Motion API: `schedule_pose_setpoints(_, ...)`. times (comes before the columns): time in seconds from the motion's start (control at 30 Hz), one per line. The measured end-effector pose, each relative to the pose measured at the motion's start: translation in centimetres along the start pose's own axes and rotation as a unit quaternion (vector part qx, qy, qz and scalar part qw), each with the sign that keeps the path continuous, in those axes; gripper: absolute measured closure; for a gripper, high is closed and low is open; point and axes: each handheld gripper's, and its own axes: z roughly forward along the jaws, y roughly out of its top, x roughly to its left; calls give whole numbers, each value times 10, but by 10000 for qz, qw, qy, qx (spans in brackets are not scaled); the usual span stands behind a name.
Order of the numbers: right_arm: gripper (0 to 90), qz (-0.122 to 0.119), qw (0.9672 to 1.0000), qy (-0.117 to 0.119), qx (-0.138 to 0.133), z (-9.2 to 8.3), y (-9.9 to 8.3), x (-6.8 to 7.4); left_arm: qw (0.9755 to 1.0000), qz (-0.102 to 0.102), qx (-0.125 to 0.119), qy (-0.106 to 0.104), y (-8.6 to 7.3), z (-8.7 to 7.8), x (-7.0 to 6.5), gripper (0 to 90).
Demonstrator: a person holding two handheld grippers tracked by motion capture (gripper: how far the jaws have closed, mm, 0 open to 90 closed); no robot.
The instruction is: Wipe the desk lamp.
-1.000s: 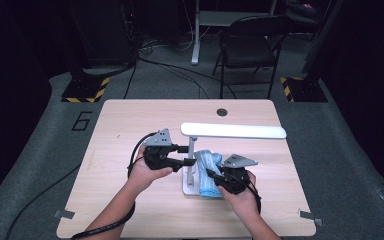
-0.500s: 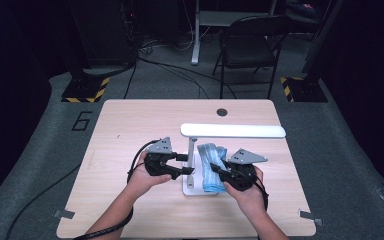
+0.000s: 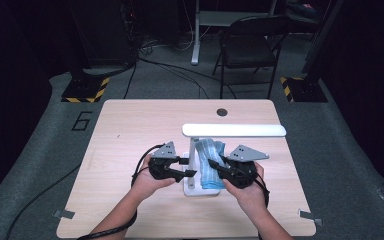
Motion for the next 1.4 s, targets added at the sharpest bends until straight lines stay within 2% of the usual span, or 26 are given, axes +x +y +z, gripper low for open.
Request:
schedule_pose_setpoints(0.23, 707, -277, 9996, 1, -111, 0, 24, 8, 9999, -75, 10, 146, 4, 7, -7, 505)
schedule_pose_setpoints(0.33, 709, -351, 9993, -21, -93, -1, 32, 11, 9998, -98, 52, 163, 4, 7, -7, 505)
schedule_pose_setpoints(0.4, 711, -345, 9992, 3, -209, -3, 36, 12, 9997, -102, 33, 200, 5, 8, -8, 505)
schedule_pose_setpoints(0.5, 714, -238, 9988, 62, -432, -12, 43, 13, 9996, -117, 25, 269, 5, 9, -9, 505)
schedule_pose_setpoints(0.6, 717, -62, 9970, 213, -744, -22, 50, 12, 9995, -157, 1, 288, 5, 9, -10, 505)
schedule_pose_setpoints(0.8, 718, 28, 9958, 303, -860, -28, 56, 10, 9993, -168, 12, 348, 5, 10, -10, 506)
schedule_pose_setpoints(0.93, 721, 283, 9940, 476, -939, -32, 58, 6, 9991, -209, -42, 354, 5, 10, -10, 507)
schedule_pose_setpoints(1.0, 722, 260, 9942, 440, -945, -32, 58, 3, 9990, -220, -56, 382, 4, 10, -10, 507)
schedule_pose_setpoints(1.13, 726, 396, 9931, 366, -1044, -33, 54, -2, 9987, -279, -103, 425, 3, 11, -11, 507)
schedule_pose_setpoints(1.23, 727, 511, 9918, 310, -1132, -35, 50, -7, 9988, -168, -51, 462, 3, 11, -11, 507)
schedule_pose_setpoints(1.4, 728, 646, 9905, 158, -1207, -42, 45, -18, 9988, -158, -33, 456, 3, 10, -11, 508)
